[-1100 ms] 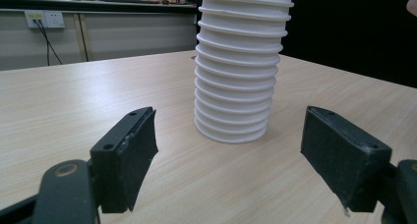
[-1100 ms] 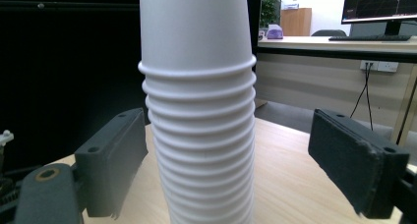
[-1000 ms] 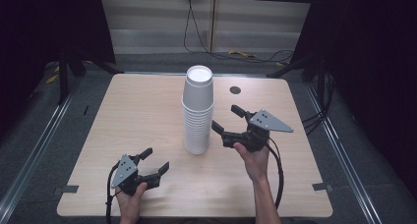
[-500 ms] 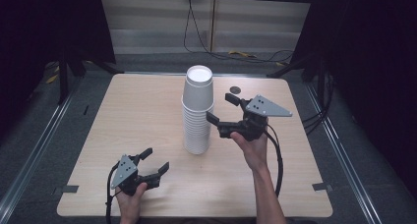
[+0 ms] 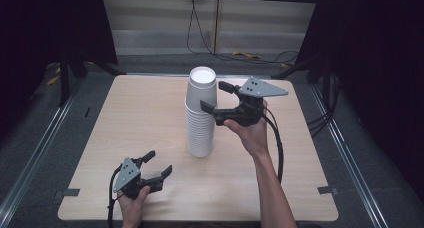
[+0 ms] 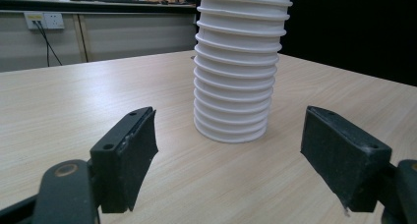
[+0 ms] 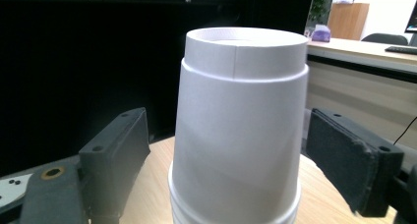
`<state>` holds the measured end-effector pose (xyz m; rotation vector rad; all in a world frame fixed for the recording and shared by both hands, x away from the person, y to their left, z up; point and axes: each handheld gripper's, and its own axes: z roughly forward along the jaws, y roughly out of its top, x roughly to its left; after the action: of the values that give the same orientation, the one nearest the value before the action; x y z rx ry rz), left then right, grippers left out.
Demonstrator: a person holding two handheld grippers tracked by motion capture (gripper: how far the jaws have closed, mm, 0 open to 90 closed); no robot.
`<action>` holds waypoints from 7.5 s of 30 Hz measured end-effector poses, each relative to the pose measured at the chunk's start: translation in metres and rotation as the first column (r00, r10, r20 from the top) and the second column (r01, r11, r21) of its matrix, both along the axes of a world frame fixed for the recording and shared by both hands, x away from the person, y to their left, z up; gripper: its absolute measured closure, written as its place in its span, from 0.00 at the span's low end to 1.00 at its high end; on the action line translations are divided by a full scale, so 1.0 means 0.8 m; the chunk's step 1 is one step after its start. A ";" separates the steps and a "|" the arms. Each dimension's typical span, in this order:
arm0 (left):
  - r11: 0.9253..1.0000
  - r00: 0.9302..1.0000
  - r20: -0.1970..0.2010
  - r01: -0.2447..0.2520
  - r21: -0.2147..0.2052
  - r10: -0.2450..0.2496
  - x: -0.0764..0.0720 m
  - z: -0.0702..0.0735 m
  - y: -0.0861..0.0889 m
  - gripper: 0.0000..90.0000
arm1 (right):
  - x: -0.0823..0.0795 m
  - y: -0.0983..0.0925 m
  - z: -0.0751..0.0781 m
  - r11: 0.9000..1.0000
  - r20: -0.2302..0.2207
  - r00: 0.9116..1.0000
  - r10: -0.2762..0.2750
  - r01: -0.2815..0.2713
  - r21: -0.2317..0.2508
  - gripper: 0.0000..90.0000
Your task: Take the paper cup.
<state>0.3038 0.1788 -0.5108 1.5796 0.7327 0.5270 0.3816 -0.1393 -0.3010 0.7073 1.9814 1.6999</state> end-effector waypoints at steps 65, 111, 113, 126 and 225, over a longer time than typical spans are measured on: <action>1.000 1.000 0.005 -0.002 -0.003 0.002 -0.001 0.000 0.001 0.24 | 0.052 0.037 0.055 0.976 -0.185 0.983 0.010 -0.050 -0.213 0.22; 1.000 1.000 -0.016 -0.010 0.028 0.010 0.002 0.001 -0.003 0.24 | 0.046 0.021 0.092 0.999 -0.082 0.997 0.010 -0.013 -0.035 0.22; 0.999 1.000 -0.008 -0.010 0.036 0.010 0.000 0.001 -0.003 0.24 | 0.046 0.021 0.094 1.000 -0.074 0.997 0.010 -0.012 -0.026 0.22; 0.999 1.000 -0.003 -0.004 0.040 0.004 0.000 0.001 -0.004 0.24 | 0.037 0.009 0.098 0.999 -0.038 0.999 0.025 -0.023 0.048 0.22; 0.991 0.989 -0.058 0.132 -0.004 -0.132 -0.006 0.018 -0.029 0.18 | -0.067 -0.018 -0.132 0.968 -0.111 0.982 0.152 -0.126 0.215 0.23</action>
<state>0.2988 0.1554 -0.4966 1.6362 0.6662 0.3846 0.3283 -0.1538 -0.4065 0.7810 1.9980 2.0136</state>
